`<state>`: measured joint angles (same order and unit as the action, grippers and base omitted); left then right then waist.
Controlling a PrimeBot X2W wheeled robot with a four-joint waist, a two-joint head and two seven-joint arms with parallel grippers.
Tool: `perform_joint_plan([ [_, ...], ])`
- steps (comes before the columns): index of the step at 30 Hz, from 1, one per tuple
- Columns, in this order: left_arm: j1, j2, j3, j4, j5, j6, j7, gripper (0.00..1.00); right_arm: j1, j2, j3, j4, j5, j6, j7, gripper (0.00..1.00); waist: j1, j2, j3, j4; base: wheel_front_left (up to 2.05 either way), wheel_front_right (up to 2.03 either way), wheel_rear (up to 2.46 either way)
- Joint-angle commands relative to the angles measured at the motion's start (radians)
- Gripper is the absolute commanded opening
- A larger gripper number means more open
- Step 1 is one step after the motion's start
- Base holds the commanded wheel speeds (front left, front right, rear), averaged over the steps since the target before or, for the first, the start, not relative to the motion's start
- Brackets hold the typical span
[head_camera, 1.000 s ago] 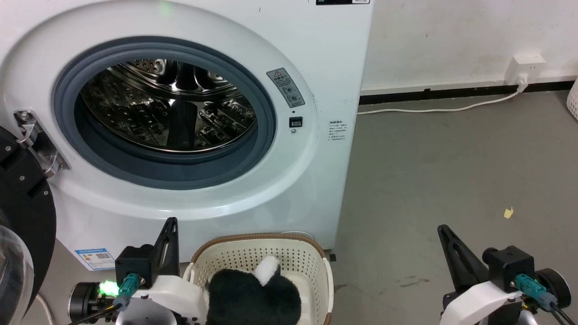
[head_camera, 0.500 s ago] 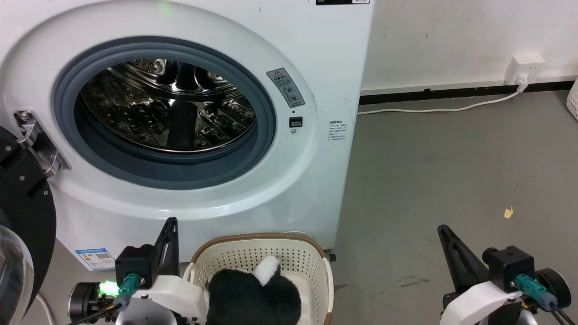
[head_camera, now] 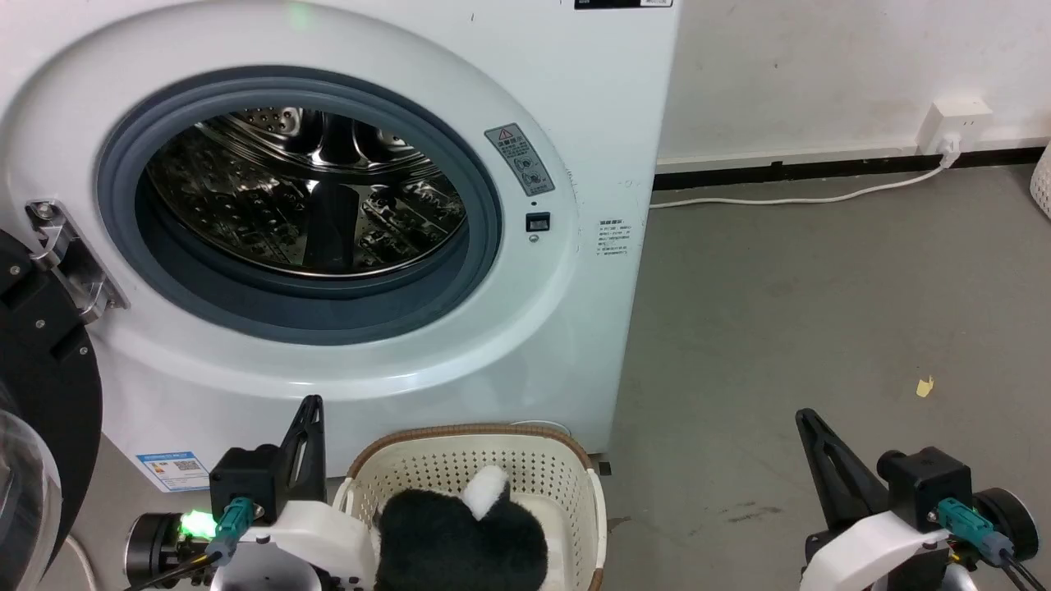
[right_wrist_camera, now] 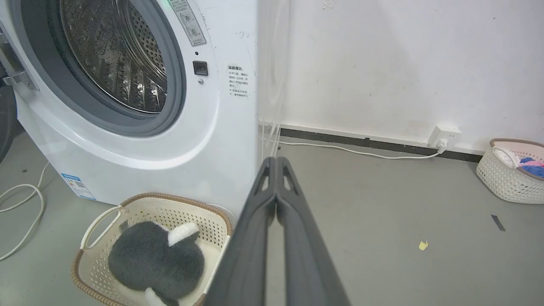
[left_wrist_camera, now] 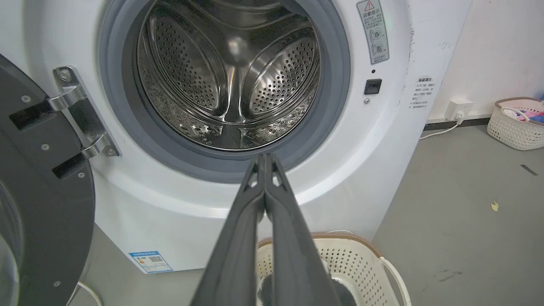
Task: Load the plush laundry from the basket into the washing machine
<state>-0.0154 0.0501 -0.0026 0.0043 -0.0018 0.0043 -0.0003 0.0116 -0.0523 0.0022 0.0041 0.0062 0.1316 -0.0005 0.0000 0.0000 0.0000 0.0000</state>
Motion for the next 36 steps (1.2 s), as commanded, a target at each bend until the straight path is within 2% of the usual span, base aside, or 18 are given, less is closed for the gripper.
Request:
perform_joint_plan([
  [1,0.015,0.0,0.003,-0.004,0.002,-0.004,0.0,0.0,-0.012,0.002,-0.002,-0.004,-0.006,-0.001,0.0,0.0,0.0,0.0,0.0,0.0,0.0,0.0,0.0],
  [10,0.015,0.0,0.003,-0.004,0.002,-0.004,0.0,0.0,-0.012,0.002,-0.002,-0.004,-0.006,-0.001,0.0,0.0,0.0,0.0,0.0,0.0,0.0,0.0,0.0],
  [11,0.0,0.0,0.0,0.0,0.0,0.0,0.0,1.0,0.0,0.0,0.0,0.0,0.0,0.0,0.0,1.0,0.0,0.0,0.0,0.0,0.0,0.0,0.0],
  [36,-0.028,0.0,-0.069,0.079,-0.083,0.032,-0.016,1.0,0.01,0.0,-0.003,0.037,0.059,0.0,-0.043,1.0,0.0,0.0,0.013,0.0,0.0,0.0,0.0],
])
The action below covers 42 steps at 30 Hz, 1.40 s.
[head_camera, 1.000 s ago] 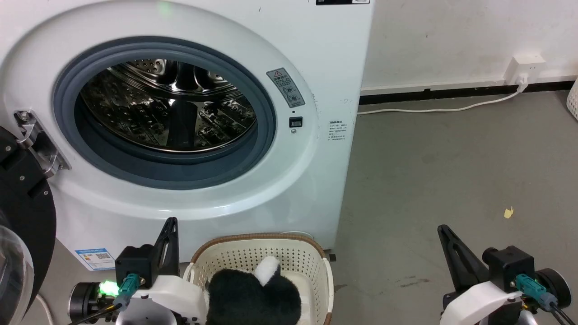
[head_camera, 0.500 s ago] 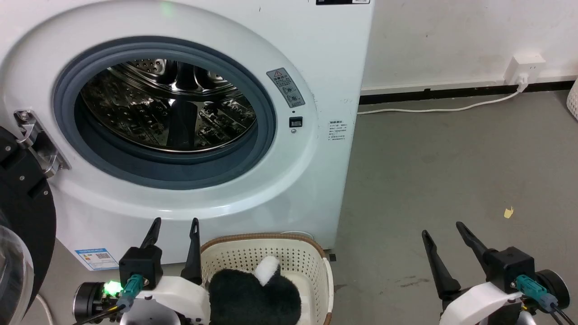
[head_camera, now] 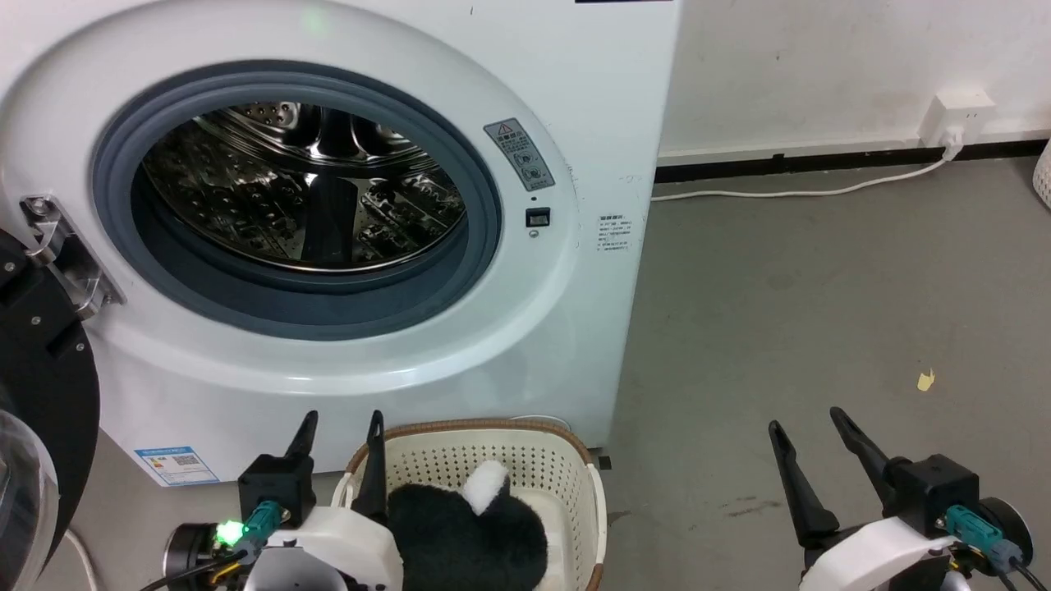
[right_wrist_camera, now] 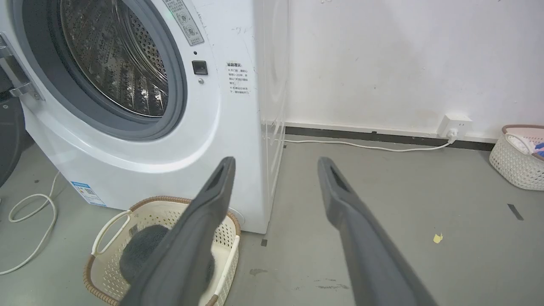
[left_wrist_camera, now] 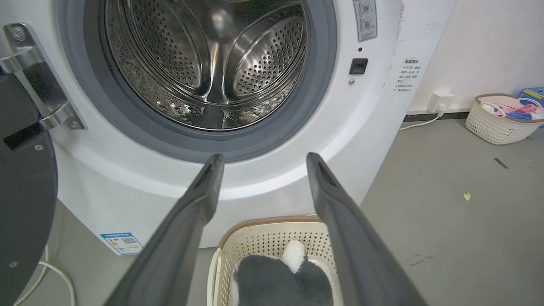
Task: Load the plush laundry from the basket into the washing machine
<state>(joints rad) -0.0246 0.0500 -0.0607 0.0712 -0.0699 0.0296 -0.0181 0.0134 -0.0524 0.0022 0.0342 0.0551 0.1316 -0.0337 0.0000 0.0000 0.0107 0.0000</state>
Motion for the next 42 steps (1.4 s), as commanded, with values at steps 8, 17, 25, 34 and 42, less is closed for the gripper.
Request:
perform_joint_plan([
  [8,-0.056,0.0,-0.052,0.081,-0.062,0.018,0.032,1.0,0.006,0.001,-0.009,0.02,0.031,0.0,-0.025,1.0,0.0,0.0,0.023,-0.001,0.0,0.0,0.0],
  [17,-0.108,0.0,-0.108,0.182,-0.116,0.022,0.051,1.0,-0.006,0.001,-0.016,0.03,0.056,0.0,-0.043,1.0,0.0,0.0,0.067,-0.007,0.0,0.0,0.0],
  [25,-0.149,0.0,-0.154,0.255,-0.175,0.039,0.056,1.0,-0.018,0.001,-0.025,0.038,0.075,0.0,-0.057,1.0,0.0,0.0,0.112,-0.012,0.0,0.0,0.0],
  [34,-0.205,0.0,-0.218,0.345,-0.261,0.071,0.065,1.0,-0.036,0.001,-0.036,0.045,0.102,0.0,-0.076,1.0,0.0,0.0,0.178,-0.024,0.0,0.0,0.0],
  [42,-0.269,0.0,-0.258,0.433,-0.337,0.108,0.048,1.0,-0.051,0.001,-0.049,0.047,0.125,0.0,-0.093,1.0,0.0,0.0,0.254,-0.03,0.0,0.0,0.0],
])
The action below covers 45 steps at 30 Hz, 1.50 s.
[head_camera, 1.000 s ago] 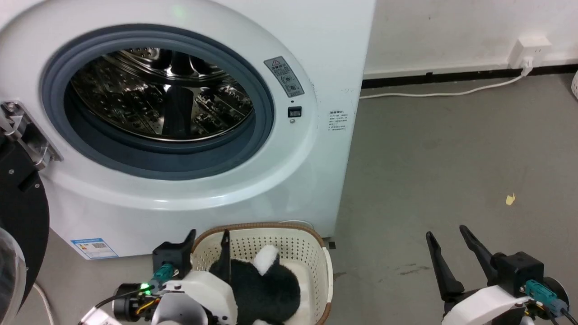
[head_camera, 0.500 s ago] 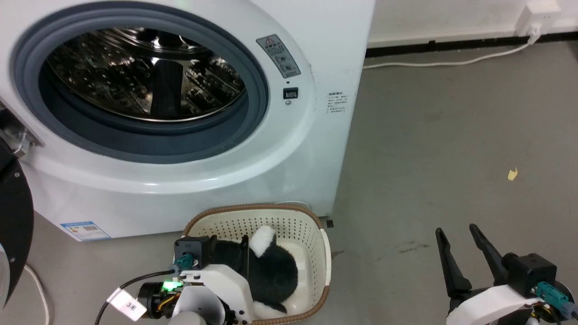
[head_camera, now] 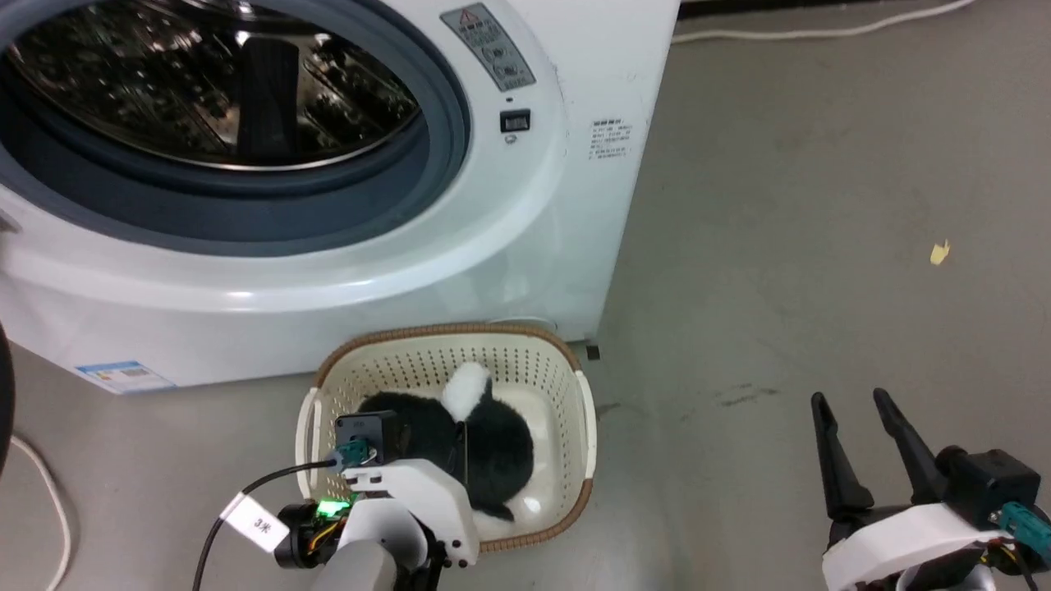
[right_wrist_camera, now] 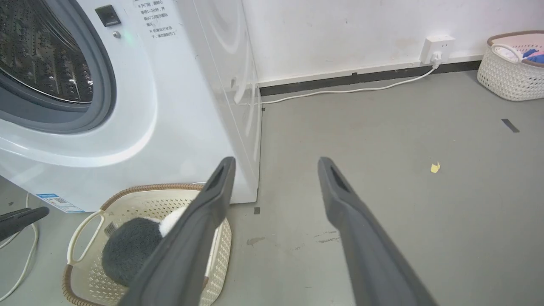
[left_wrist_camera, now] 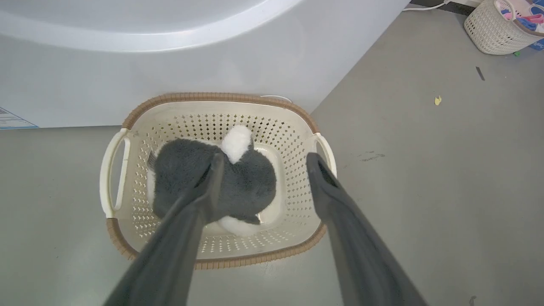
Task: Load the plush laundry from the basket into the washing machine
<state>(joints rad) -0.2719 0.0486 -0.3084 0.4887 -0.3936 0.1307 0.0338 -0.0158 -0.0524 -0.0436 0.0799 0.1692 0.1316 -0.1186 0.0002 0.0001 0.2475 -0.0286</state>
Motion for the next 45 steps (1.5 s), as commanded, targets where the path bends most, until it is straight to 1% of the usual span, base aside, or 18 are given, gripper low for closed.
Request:
perform_joint_plan([
  [1,-0.03,0.002,-0.016,0.028,-0.021,0.011,-0.006,1.0,-0.023,0.001,-0.005,0.0,0.013,0.0,-0.01,1.0,-0.0002,-0.0001,0.028,-0.002,0.0,0.0,0.0],
  [12,-0.157,0.012,-0.103,0.18,-0.053,0.037,-0.036,1.0,-0.042,-0.018,-0.033,-0.026,0.058,-0.001,-0.029,1.0,-0.0002,-0.0001,0.166,0.006,0.0,0.0,0.0],
  [27,-0.326,0.026,-0.164,0.37,-0.155,0.064,-0.089,1.0,-0.046,-0.047,-0.07,-0.061,0.124,-0.001,-0.053,1.0,-0.0002,-0.0001,0.343,0.027,0.0,0.0,0.0],
  [36,-0.434,0.022,-0.208,0.471,-0.215,0.083,-0.124,1.0,-0.047,-0.064,-0.103,-0.096,0.161,-0.001,-0.062,1.0,-0.0002,-0.0001,0.454,0.039,0.0,0.0,0.0],
  [45,-0.56,0.033,-0.234,0.573,-0.279,0.132,-0.197,1.0,-0.029,-0.073,-0.132,-0.126,0.201,-0.001,-0.069,1.0,-0.0002,-0.0001,0.56,0.049,0.0,0.0,0.0],
])
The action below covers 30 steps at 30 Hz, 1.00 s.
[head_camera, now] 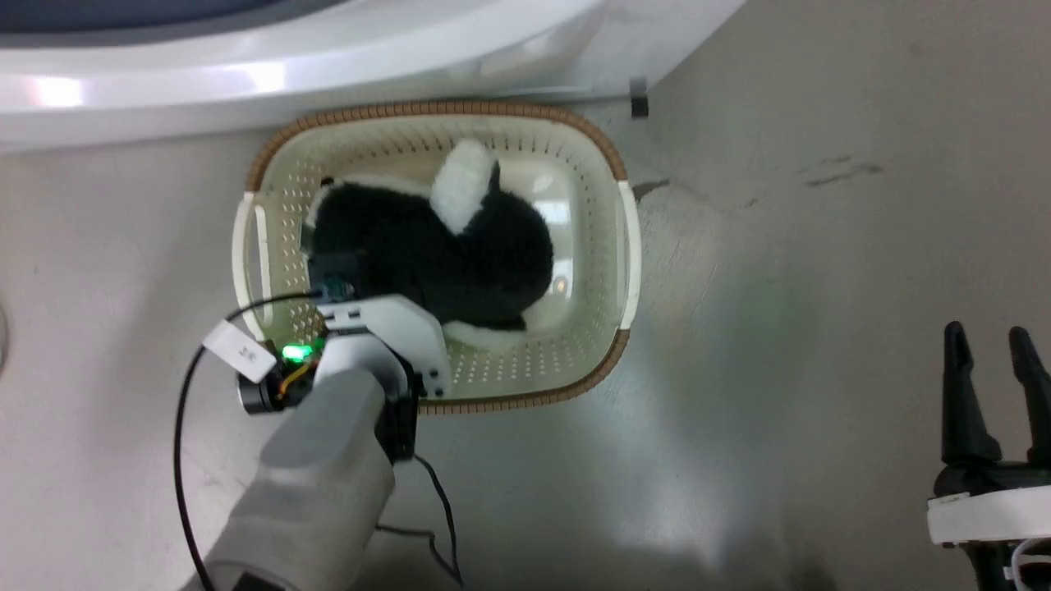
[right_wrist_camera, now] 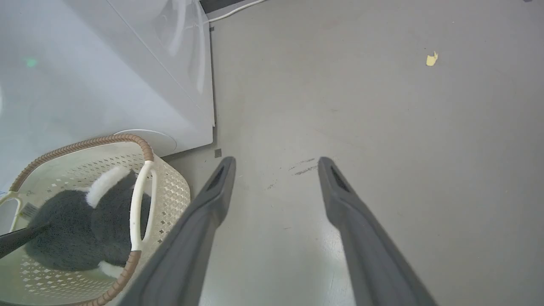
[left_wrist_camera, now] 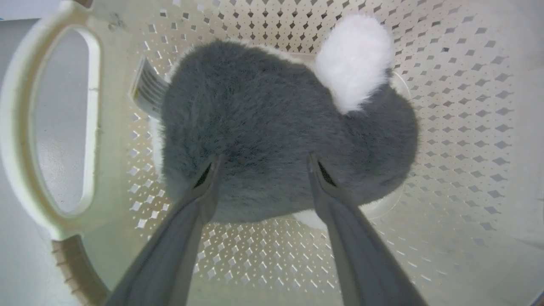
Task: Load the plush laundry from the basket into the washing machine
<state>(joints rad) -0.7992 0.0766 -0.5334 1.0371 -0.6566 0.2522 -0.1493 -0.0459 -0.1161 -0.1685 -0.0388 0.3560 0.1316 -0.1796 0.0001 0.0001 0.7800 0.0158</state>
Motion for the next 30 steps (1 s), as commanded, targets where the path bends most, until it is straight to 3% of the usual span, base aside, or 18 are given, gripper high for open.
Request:
perform_joint_plan([
  [1,-0.046,0.007,-0.011,0.035,-0.023,0.017,-0.024,1.0,0.003,-0.01,-0.01,-0.011,0.018,-0.001,-0.009,1.0,-0.0001,-0.0001,0.038,0.006,0.0,0.0,0.0],
  [17,-0.215,-0.002,-0.065,0.195,-0.137,0.075,-0.105,1.0,0.033,-0.028,-0.062,-0.069,0.081,-0.001,-0.023,1.0,-0.0001,-0.0001,0.198,0.022,0.0,0.0,0.0],
  [23,-0.214,-0.013,-0.071,0.202,-0.143,0.065,-0.104,1.0,0.04,-0.027,-0.065,-0.082,0.082,-0.001,-0.017,1.0,-0.0001,-0.0001,0.203,0.022,0.0,0.0,0.0],
  [24,-0.213,-0.015,-0.073,0.205,-0.145,0.06,-0.097,0.76,0.041,-0.027,-0.066,-0.084,0.081,-0.001,-0.016,1.0,-0.0001,-0.0001,0.204,0.021,0.0,0.0,0.0],
  [25,-0.211,-0.02,-0.076,0.209,-0.155,0.048,-0.084,0.0,0.043,-0.026,-0.067,-0.087,0.081,-0.001,-0.014,1.0,-0.0001,-0.0001,0.204,0.021,0.0,0.0,0.0],
  [30,-0.214,-0.023,-0.082,0.211,-0.165,0.022,-0.079,0.0,0.045,-0.026,-0.071,-0.096,0.084,-0.001,-0.012,1.0,-0.0001,-0.0001,0.206,0.02,0.0,0.0,0.0],
])
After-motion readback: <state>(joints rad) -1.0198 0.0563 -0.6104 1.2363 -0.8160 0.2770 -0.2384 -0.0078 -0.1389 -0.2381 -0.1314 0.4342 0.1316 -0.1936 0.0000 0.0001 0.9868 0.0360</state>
